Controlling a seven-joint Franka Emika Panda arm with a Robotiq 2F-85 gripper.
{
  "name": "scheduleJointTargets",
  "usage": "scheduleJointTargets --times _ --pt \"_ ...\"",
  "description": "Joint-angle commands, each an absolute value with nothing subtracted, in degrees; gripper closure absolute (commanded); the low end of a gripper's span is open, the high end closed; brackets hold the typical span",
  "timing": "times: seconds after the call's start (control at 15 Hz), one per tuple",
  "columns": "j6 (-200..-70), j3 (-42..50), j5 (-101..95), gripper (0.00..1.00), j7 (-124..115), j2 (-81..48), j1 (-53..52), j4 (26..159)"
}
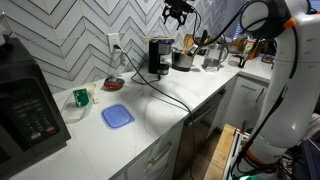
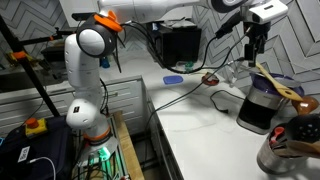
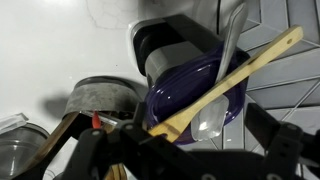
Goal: Take the wooden spoon from atop the coffee machine and put it on the blue lid
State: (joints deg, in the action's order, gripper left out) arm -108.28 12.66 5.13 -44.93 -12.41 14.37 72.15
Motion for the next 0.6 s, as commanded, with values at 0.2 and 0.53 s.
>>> scheduleJointTargets --times 0.2,0.53 --pt "-100.85 13.26 7.84 0.00 -51.82 -16.53 15.54 65.61" --pt "-95.62 14.15 9.40 0.00 -60.96 -23.45 16.34 56.59"
